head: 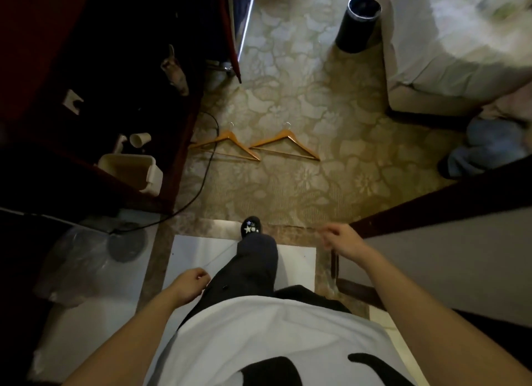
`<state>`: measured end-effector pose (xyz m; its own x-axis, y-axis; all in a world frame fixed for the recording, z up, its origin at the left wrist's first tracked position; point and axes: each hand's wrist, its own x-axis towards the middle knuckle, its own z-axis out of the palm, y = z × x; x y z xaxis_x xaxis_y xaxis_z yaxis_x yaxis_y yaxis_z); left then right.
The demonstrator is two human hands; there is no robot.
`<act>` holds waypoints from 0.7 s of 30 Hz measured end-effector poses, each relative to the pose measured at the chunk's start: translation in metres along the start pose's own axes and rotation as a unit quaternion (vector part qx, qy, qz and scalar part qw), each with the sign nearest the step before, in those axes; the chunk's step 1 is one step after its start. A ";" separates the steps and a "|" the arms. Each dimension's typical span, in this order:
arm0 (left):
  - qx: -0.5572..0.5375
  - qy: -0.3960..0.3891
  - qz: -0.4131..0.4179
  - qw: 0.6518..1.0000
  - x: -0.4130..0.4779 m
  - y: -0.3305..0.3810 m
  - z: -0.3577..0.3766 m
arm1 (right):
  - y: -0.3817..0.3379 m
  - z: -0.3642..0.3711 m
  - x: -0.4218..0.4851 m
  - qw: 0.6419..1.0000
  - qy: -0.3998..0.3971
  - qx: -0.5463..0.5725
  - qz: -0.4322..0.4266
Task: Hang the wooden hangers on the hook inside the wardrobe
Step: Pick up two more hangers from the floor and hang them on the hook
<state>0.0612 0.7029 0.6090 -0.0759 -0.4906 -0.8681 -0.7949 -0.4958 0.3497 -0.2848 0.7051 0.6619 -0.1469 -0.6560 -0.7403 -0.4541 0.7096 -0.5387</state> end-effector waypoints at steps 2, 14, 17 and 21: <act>0.001 0.007 0.021 1.000 0.022 0.038 -0.024 | 0.002 -0.005 0.016 0.999 -0.014 -0.007 0.037; 0.031 0.006 0.100 0.994 0.119 0.222 -0.148 | -0.095 -0.067 0.130 0.997 -0.034 0.011 0.062; 0.001 -0.009 0.094 0.995 0.134 0.245 -0.165 | -0.129 -0.088 0.166 0.999 -0.034 0.013 0.037; -0.027 -0.004 0.101 0.994 0.167 0.292 -0.192 | -0.176 -0.128 0.225 0.996 -0.079 0.013 0.025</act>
<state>-0.0675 0.3385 0.6339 -0.2360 -0.5788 -0.7806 -0.7288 -0.4260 0.5362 -0.3500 0.3994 0.6418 -0.0270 -0.5722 -0.8197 -0.4263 0.7483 -0.5083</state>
